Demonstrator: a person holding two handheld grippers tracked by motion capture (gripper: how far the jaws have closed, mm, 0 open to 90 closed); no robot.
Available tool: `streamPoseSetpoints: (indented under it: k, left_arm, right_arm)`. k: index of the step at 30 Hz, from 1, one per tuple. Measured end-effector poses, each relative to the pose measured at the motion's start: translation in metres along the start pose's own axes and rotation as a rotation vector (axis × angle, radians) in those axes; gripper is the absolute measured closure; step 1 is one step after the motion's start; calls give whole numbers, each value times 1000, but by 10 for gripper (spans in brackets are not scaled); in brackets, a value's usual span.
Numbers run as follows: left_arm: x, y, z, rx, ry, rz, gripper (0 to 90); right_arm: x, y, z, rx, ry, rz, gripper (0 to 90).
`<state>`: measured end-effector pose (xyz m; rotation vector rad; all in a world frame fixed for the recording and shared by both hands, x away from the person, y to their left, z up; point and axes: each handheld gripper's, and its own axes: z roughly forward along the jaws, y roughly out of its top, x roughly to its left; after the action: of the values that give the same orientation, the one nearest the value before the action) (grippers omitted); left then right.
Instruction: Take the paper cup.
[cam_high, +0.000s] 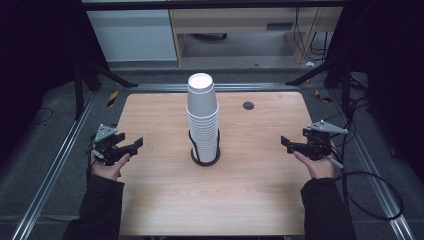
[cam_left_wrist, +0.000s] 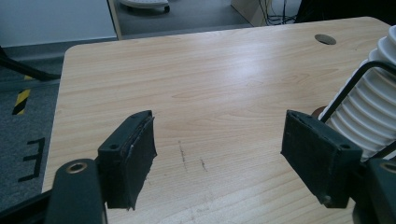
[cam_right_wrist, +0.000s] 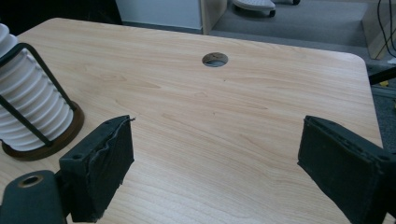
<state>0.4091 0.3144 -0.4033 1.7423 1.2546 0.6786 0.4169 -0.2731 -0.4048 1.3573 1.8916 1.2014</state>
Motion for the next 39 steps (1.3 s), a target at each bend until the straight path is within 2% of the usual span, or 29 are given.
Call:
streamPoseSetpoints:
  k: [8,12,24,29,32,35,36,39]
  left_arm:
    - [2,1,-4,-20,-3,-6,252]
    - [2,0,-3,-22,-9,-3,252]
    - [2,-2,-4,-21,-17,2,249]
    - [3,-3,-4,-19,-19,1,249]
    - [3,-4,-4,-16,-19,3,249]
    - [2,-4,-3,-12,-20,6,250]
    - [1,-4,-2,-10,-23,8,250]
    - [1,-4,-2,-10,-23,14,251]
  right_arm:
    - [-1,7,-10,-51,-9,-1,104]
    - [2,15,-17,-77,17,-8,103]
    - [35,47,-34,-142,89,-92,97]
    - [44,60,-38,-181,117,-111,98]
    - [57,73,-41,-213,156,-124,98]
    - [64,78,-42,-220,162,-141,98]
    - [71,85,-43,-232,175,-146,98]
    - [77,92,-44,-249,192,-151,98]
